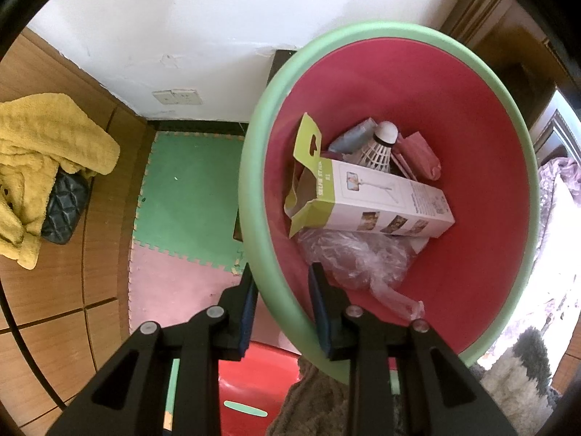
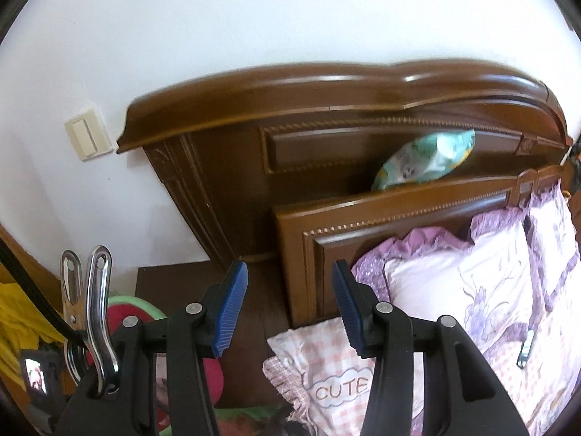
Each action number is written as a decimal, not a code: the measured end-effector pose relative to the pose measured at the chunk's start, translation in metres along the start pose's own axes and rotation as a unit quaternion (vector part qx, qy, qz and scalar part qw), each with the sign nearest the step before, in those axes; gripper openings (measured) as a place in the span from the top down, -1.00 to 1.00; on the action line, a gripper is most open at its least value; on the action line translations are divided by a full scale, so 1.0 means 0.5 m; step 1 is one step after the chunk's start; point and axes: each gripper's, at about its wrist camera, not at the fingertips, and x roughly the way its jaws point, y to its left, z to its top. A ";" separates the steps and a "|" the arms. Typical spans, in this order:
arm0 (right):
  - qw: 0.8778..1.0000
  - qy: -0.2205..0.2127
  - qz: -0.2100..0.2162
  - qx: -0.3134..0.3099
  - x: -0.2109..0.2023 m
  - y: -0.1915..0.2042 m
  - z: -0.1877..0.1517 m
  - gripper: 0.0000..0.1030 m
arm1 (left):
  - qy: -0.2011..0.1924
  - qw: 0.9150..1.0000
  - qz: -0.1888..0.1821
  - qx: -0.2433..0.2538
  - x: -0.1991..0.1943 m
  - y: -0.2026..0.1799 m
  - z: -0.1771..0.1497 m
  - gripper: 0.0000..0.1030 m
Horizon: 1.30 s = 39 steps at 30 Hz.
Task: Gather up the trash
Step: 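Grasp the teal tissue pack on the headboard shelf with the right tool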
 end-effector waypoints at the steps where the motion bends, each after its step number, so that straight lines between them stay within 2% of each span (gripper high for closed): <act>1: 1.000 -0.005 -0.001 0.001 -0.005 0.001 0.005 0.04 | 0.001 1.000 -0.001 0.001 0.000 0.000 0.000 0.43; 16: 0.997 -0.073 -0.008 -0.005 -0.079 0.018 0.064 0.04 | -0.004 1.000 -0.006 -0.009 -0.001 0.001 0.000 0.43; 22: 0.998 -0.068 -0.009 -0.002 -0.070 0.013 0.072 0.04 | -0.004 1.000 -0.010 -0.015 -0.003 0.005 -0.004 0.44; 27: 0.997 -0.068 -0.023 0.002 -0.069 -0.003 0.073 0.04 | 0.001 0.999 -0.017 -0.041 0.001 0.014 0.001 0.48; 39: 0.994 -0.067 -0.082 0.033 -0.081 -0.089 0.063 0.04 | 0.007 0.997 -0.033 -0.074 0.006 0.032 0.009 0.55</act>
